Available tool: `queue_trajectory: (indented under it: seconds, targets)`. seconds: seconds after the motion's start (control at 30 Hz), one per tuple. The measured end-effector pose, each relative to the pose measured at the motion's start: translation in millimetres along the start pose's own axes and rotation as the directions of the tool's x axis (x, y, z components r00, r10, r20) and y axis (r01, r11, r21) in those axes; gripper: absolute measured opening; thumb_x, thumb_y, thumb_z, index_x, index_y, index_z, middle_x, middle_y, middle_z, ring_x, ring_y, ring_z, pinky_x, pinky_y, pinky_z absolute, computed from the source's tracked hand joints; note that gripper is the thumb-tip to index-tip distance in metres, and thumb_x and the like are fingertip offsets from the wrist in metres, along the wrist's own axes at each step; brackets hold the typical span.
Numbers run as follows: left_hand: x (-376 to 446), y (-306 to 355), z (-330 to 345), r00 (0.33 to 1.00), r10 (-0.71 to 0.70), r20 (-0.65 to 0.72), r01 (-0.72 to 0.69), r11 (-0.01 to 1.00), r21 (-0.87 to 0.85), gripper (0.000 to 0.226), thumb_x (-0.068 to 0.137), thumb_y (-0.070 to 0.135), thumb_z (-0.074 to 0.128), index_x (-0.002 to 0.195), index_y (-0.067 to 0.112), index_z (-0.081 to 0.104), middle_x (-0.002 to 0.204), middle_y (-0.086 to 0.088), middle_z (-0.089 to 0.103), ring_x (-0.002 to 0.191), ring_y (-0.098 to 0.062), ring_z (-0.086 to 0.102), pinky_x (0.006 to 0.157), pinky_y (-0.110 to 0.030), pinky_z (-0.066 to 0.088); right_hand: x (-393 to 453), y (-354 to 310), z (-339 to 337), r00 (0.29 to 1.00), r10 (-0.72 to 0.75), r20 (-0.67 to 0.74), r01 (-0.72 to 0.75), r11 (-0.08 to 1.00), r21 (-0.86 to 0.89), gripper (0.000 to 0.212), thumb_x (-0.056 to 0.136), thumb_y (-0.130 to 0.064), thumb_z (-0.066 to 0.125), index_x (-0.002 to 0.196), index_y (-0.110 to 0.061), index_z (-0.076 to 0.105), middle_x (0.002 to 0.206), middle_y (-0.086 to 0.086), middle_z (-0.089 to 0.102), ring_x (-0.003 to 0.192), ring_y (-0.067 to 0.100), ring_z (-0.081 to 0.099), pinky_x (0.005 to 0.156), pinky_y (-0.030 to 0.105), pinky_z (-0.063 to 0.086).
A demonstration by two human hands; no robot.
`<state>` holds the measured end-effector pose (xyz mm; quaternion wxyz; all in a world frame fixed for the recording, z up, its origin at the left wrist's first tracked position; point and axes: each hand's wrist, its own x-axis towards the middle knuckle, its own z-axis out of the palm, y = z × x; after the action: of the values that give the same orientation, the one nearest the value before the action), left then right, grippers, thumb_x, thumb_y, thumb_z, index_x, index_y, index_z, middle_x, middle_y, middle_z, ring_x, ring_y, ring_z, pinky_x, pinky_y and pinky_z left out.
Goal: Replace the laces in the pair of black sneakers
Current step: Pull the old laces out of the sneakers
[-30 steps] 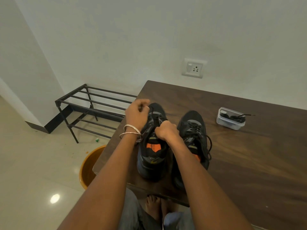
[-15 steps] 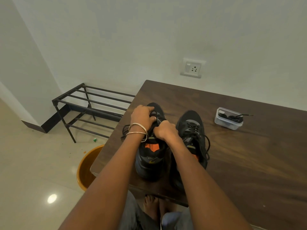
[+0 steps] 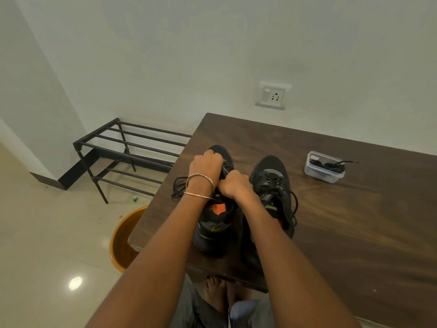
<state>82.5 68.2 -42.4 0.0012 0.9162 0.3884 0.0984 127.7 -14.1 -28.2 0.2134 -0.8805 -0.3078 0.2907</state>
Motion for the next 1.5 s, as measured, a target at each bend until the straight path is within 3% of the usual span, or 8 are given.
queue_trajectory:
  seconds: [0.13,0.27,0.5,0.67,0.77,0.97,1.3,1.5]
  targets:
    - [0.7,-16.9,7.2,0.961,-0.241,-0.135,0.184,0.923,-0.338,0.023,0.096,0.021,0.050,0.094,0.003,0.065,0.095,-0.014,0.066,0.092,-0.031,0.064,0.079,-0.039,0.048,-1.1,-0.7,-0.5,1.000,0.023,0.001,-0.023,1.000,0.016,0.038,0.097,-0.025,0.050,0.127,-0.003,0.055,0.132,0.019,0.054,0.117,0.038,0.055,0.085,0.036,0.043]
    - [-7.9,-25.3,8.8,0.753,-0.654,0.068,0.279,0.225,-0.933,0.013,0.091,0.012,0.062,0.081,0.005,0.064,0.079,-0.013,0.069,0.069,-0.021,0.071,0.066,-0.038,0.061,-2.2,-3.7,1.2,1.000,0.018,0.005,-0.018,0.999,0.036,0.039,0.096,-0.022,0.049,0.129,-0.002,0.055,0.134,0.020,0.053,0.116,0.038,0.055,0.080,0.033,0.041]
    - [-4.2,-30.5,16.8,0.776,-0.602,0.187,0.269,0.047,-0.962,0.002,0.087,0.010,0.066,0.086,0.009,0.064,0.091,-0.015,0.071,0.071,-0.012,0.070,0.072,-0.033,0.060,-2.6,-8.2,5.7,0.999,-0.017,-0.027,0.018,1.000,0.020,0.035,0.097,-0.019,0.048,0.125,-0.001,0.057,0.131,0.020,0.056,0.117,0.036,0.056,0.086,0.035,0.044]
    - [-7.6,-35.5,11.3,0.918,-0.394,-0.033,0.145,0.412,-0.900,0.078,0.078,0.008,0.074,0.141,0.031,0.036,0.091,-0.001,0.061,0.076,-0.010,0.060,0.074,-0.023,0.053,-1.7,-8.5,6.1,0.999,-0.038,-0.031,0.038,0.999,-0.003,0.033,0.098,-0.021,0.050,0.124,-0.002,0.057,0.128,0.019,0.058,0.116,0.036,0.057,0.087,0.036,0.045]
    - [-5.0,-36.2,11.7,0.982,-0.158,-0.100,0.052,0.741,-0.669,0.052,0.080,0.015,0.075,0.128,0.028,0.060,0.113,-0.008,0.052,0.099,-0.016,0.053,0.090,-0.030,0.048,-1.8,-9.5,6.2,0.998,-0.046,-0.043,0.046,0.999,-0.016,0.033,0.097,-0.022,0.051,0.124,-0.003,0.057,0.128,0.019,0.059,0.116,0.036,0.057,0.087,0.036,0.045]
    - [-1.2,-28.4,7.1,0.993,-0.105,-0.061,0.074,0.920,-0.385,0.022,0.091,0.026,0.062,0.099,0.009,0.073,0.108,-0.011,0.058,0.099,-0.028,0.057,0.083,-0.037,0.044,-1.9,-8.5,5.0,0.998,-0.053,-0.044,0.051,0.998,-0.035,0.033,0.097,-0.020,0.050,0.123,-0.002,0.057,0.128,0.020,0.058,0.116,0.037,0.056,0.088,0.037,0.045]
    - [-11.2,-18.3,4.9,0.976,-0.214,0.041,0.208,0.861,-0.463,0.031,0.099,0.017,0.042,0.112,-0.008,0.056,0.121,-0.020,0.051,0.111,-0.036,0.052,0.090,-0.044,0.040,0.2,-7.5,5.9,0.996,-0.079,-0.028,0.078,0.995,-0.061,0.033,0.098,-0.023,0.051,0.121,0.000,0.058,0.128,0.021,0.058,0.116,0.036,0.056,0.091,0.037,0.046]
    - [-12.2,-34.4,8.9,0.858,-0.464,0.218,0.421,0.394,-0.817,0.019,0.095,0.010,0.050,0.087,0.004,0.066,0.105,-0.019,0.068,0.099,-0.028,0.066,0.092,-0.042,0.052,1.4,-5.6,3.3,0.997,-0.071,-0.010,0.070,0.995,-0.072,0.033,0.097,-0.022,0.051,0.121,0.000,0.058,0.129,0.021,0.057,0.115,0.038,0.056,0.094,0.040,0.047]
